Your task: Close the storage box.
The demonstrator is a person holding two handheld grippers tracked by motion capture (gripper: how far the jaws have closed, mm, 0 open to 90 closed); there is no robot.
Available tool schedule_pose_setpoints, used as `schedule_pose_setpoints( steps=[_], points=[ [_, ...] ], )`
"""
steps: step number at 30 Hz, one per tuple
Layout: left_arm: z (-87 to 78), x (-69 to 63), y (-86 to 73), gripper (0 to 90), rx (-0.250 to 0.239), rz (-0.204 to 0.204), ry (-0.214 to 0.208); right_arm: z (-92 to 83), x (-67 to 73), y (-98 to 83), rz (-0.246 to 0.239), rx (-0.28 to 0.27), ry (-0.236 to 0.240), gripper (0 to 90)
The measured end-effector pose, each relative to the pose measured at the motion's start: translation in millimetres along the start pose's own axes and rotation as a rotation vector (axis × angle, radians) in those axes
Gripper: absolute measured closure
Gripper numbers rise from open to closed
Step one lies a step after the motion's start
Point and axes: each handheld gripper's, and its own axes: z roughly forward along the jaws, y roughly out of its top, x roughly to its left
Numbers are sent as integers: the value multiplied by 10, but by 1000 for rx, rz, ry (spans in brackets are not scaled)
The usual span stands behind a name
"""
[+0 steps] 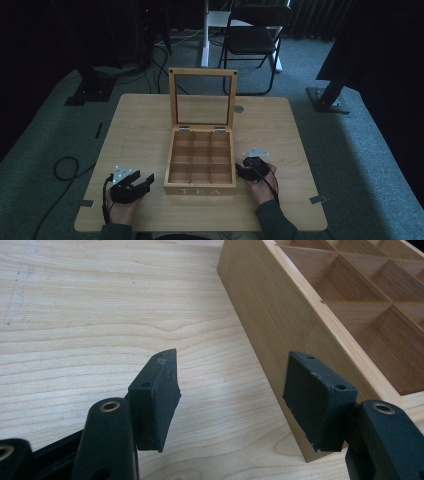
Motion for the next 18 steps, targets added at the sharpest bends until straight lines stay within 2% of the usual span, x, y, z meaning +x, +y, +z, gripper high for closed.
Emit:
schedule_pose_setpoints(
  steps=[6, 9, 13, 18],
  points=[
    [6, -2, 1, 396, 1, 4, -1, -136, -34, 112, 2, -36, 24, 558],
    [11, -3, 1, 396, 2, 5, -1, -187, -42, 156, 16, -60, 34, 554],
    [11, -4, -1, 396, 2, 3, -1, -242, -36, 189, 17, -97, 23, 548],
    [15, -6, -4, 396, 4, 3, 1, -294, -65, 261, 36, -129, 43, 548]
  ],
)
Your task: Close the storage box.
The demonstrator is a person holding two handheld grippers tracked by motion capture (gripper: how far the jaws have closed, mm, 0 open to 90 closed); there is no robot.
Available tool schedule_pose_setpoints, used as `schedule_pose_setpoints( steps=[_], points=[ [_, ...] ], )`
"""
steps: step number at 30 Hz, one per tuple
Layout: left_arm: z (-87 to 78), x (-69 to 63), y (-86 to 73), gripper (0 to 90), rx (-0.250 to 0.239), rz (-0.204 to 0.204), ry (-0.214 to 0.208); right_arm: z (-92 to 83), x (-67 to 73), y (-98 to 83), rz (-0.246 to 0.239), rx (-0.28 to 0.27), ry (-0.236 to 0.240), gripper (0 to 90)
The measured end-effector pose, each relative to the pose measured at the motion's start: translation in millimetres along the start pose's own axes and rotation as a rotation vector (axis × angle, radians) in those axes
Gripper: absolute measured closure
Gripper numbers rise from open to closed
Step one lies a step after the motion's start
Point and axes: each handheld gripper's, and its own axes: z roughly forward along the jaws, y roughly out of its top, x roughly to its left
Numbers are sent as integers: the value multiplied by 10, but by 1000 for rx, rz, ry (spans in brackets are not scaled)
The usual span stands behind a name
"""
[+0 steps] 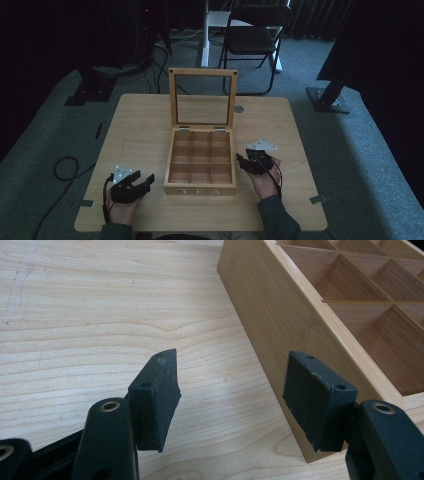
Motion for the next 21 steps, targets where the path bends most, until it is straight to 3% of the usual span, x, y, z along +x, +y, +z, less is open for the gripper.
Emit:
schedule_pose_setpoints(
  steps=[6, 12, 21],
  points=[
    [-1, 5, 1, 396, 4, -1, 2, -17, -7, 118, -24, -18, 31, 596],
    [1, 5, 1, 396, 4, -2, 2, -7, 8, 247, -48, -31, 39, 582],
    [-1, 6, 2, 396, 3, -2, 2, 13, 10, 371, -25, -60, 57, 552]
  ],
)
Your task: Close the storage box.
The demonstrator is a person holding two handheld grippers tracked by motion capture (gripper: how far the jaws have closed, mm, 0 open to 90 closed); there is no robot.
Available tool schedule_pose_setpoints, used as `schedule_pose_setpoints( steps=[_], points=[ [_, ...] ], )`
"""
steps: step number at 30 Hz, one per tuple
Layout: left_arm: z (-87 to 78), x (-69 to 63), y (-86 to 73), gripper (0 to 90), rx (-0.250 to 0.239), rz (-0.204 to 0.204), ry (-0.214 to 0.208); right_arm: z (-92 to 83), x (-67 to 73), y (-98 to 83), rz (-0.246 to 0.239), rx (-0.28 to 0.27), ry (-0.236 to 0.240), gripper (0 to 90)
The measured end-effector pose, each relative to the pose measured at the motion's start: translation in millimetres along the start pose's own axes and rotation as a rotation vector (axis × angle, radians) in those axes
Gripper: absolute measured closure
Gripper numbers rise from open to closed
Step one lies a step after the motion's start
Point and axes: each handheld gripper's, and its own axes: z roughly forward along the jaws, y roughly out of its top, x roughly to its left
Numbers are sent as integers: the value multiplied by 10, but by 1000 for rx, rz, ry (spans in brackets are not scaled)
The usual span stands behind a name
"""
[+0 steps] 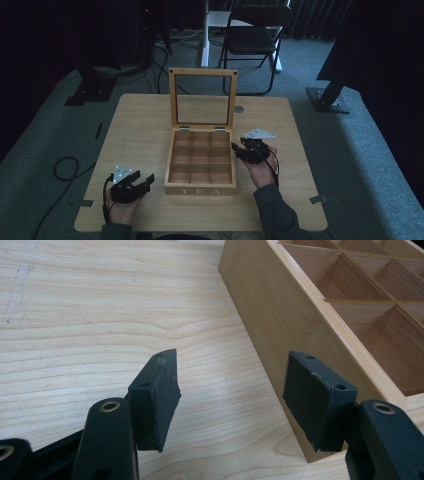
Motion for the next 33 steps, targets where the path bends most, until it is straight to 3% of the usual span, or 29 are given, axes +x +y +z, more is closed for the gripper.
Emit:
schedule_pose_setpoints(
  steps=[7, 13, 20, 33],
  points=[
    [3, -1, 0, 396, 2, 1, 0, 33, -34, 84, 9, 5, -7, 459],
    [7, -4, -1, 396, 2, 2, 0, 41, -39, 171, -20, 15, -13, 437],
    [0, 5, 2, 396, -1, -2, -2, 54, -85, 293, -10, -2, 4, 388],
    [4, 0, 2, 396, 2, 0, -3, 98, -213, 471, 5, -27, -7, 392]
  ],
)
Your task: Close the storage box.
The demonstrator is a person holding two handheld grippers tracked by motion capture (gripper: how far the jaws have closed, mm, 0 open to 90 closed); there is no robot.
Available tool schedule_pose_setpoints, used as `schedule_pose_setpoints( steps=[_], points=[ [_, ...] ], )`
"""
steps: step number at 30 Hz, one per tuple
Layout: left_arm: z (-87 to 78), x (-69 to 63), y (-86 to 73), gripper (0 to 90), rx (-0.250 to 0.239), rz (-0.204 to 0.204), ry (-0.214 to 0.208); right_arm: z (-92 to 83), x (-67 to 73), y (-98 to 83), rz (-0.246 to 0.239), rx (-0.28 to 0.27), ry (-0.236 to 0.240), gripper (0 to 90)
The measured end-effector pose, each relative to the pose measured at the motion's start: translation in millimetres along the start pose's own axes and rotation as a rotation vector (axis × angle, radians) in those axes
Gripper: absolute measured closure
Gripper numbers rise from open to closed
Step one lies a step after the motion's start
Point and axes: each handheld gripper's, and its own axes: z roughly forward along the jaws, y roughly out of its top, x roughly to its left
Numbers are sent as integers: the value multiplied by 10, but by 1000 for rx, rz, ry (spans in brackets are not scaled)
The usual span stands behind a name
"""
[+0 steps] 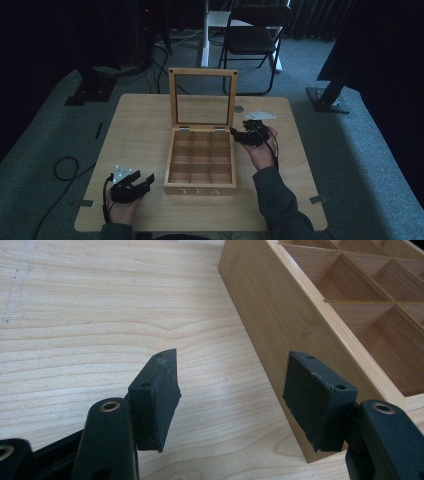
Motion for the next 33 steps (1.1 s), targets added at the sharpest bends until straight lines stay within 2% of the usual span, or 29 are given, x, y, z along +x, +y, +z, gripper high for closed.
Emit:
schedule_pose_setpoints(
  steps=[12, 16, 19, 29, 33],
  points=[
    [5, -2, -1, 396, 0, -1, -1, 126, -23, 161, -58, -18, -11, 358],
    [2, 2, -1, 396, 1, -3, -2, 184, -41, 214, -46, -23, -8, 362],
    [3, -1, -1, 396, 1, -3, -3, 239, -73, 237, -16, -33, 23, 364],
    [-4, 13, -2, 396, -5, -11, -2, 374, -200, 350, 7, -40, -3, 363],
    [-5, 17, -2, 396, -4, -12, -2, 422, -256, 380, 19, -41, 8, 385]
  ],
)
